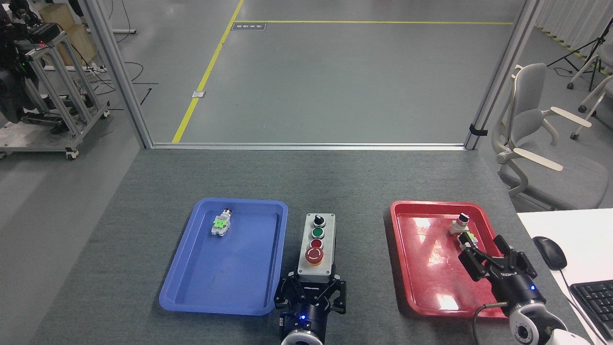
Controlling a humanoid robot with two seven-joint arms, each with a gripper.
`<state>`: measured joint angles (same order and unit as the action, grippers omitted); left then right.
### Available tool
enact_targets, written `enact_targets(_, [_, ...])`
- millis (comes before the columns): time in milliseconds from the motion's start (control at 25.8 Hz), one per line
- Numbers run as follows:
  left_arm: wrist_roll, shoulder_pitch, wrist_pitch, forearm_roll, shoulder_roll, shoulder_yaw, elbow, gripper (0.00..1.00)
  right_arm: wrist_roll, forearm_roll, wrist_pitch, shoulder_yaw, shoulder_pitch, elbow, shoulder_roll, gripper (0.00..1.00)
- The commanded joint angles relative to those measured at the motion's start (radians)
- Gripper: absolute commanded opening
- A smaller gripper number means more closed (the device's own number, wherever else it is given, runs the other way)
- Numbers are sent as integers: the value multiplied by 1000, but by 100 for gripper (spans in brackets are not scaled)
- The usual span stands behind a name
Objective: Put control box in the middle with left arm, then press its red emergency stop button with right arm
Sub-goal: 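Slide the control box off the blue tray to the table middle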
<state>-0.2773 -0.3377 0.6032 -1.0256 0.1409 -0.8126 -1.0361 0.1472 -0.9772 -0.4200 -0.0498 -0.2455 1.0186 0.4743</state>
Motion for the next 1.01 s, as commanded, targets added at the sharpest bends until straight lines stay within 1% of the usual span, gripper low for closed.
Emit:
enact_targets(0, [-20,-3,18,50,0,-27,16,0,0,0,0,1,0,0,1,99])
enact_targets(194, [-40,-20,10,78,0,-45,70,0,2,0,-6,-1,0,8,4,99])
enact_targets(310, [-40,-41,7,91,0,-50,74,0,2,0,-3,-1,0,8,4,99])
enact_targets(504, [-40,-46,-14,107,-1,-56,125,0,2,0,0,1,0,8,4,99])
enact_targets(697, [-42,-46,-31,127,-1,-77,134,0,2,0,3,2,0,8,4,99])
enact_targets(736, [-42,-44,-34,127,-1,-82,134,2,2,0,3,1,0,8,4,99])
enact_targets(775, [-43,-44,-45,127,-1,-82,134,12,2,0,3,2,0,8,4,99])
enact_targets(813, [-49,-44,-68,127,-3,-82,136,54,2,0,4,1,0,8,4,99])
enact_targets(852, [-65,-44,-92,130,-3,-82,139,100,2,0,3,1,0,8,6,99])
enact_targets(968, [-125,-43,-100,131,-3,-89,140,100,5,0,-3,1,0,8,6,99])
